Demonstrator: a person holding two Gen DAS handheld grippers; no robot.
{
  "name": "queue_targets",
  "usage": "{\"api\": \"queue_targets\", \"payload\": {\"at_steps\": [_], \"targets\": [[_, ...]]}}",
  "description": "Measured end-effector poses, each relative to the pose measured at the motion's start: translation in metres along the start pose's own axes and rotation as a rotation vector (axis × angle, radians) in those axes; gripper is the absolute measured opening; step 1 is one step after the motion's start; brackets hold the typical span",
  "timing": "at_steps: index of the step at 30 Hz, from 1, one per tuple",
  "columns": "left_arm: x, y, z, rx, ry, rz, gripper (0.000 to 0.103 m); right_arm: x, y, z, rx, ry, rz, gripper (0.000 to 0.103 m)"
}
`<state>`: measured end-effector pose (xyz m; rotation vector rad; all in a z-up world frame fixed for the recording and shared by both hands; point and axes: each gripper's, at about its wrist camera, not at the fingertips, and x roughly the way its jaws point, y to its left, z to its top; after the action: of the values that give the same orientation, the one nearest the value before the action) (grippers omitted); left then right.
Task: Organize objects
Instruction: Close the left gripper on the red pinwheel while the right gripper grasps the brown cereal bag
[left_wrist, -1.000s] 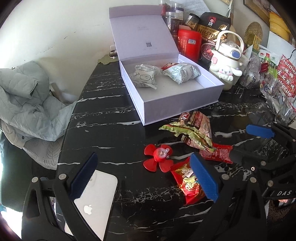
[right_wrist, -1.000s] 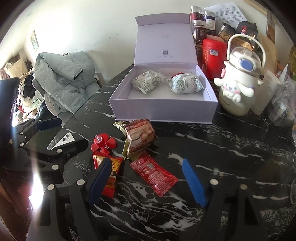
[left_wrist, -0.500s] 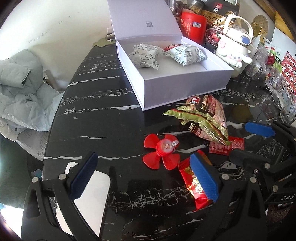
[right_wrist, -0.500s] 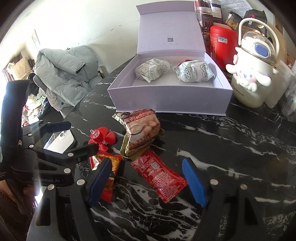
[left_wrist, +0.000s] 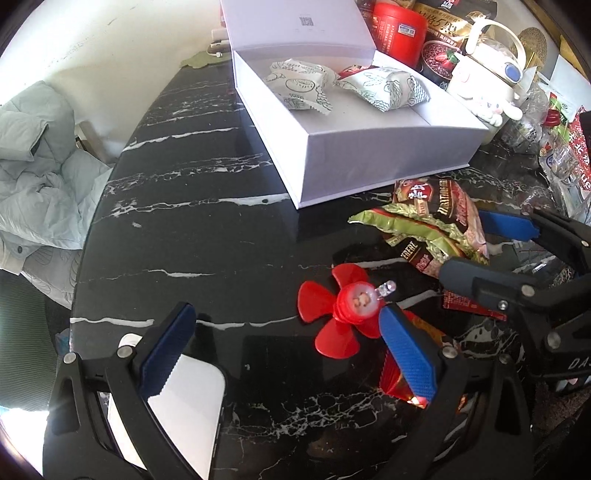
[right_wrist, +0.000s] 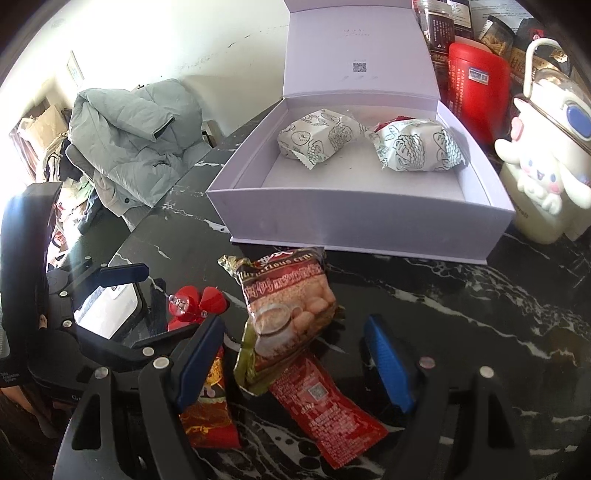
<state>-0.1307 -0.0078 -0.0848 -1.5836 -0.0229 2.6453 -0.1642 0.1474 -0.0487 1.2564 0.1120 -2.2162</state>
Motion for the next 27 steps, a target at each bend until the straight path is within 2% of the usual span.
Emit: {"api": "queue_targets", "payload": {"at_steps": [5, 11, 12, 14, 16, 19, 24, 27], "targets": [[0.004, -0.006, -0.003, 0.025, 0.007, -0.004, 0.1, 0.013, -0.002, 0.002, 0.003, 0.035, 0.007, 0.079], [0.004, -0.009, -0.002, 0.027, -0.014, -0.018, 0.098, 0.016, -0.004, 0.004, 0.016, 0.016, 0.034, 0.079], [0.004, -0.011, -0.002, 0.028, -0.018, -0.018, 0.096, 0.016, -0.003, 0.004, 0.015, 0.012, 0.034, 0.078], [0.003, -0.013, -0.003, 0.035, -0.028, -0.018, 0.091, 0.014, -0.002, 0.002, 0.012, 0.0, 0.042, 0.065], [0.001, -0.014, -0.004, 0.042, -0.042, -0.013, 0.082, 0.014, -0.003, 0.001, 0.013, -0.003, 0.031, 0.051], [-0.001, -0.014, -0.004, 0.032, -0.061, 0.001, 0.067, 0.012, -0.005, -0.001, 0.027, -0.013, 0.032, 0.043], [-0.006, -0.007, -0.004, -0.006, -0.077, -0.03, 0.047, 0.001, -0.008, -0.005, 0.04, -0.045, 0.02, 0.039], [-0.008, -0.005, -0.005, -0.018, -0.079, -0.047, 0.044, -0.006, -0.008, -0.007, 0.039, -0.059, 0.009, 0.039]]}}
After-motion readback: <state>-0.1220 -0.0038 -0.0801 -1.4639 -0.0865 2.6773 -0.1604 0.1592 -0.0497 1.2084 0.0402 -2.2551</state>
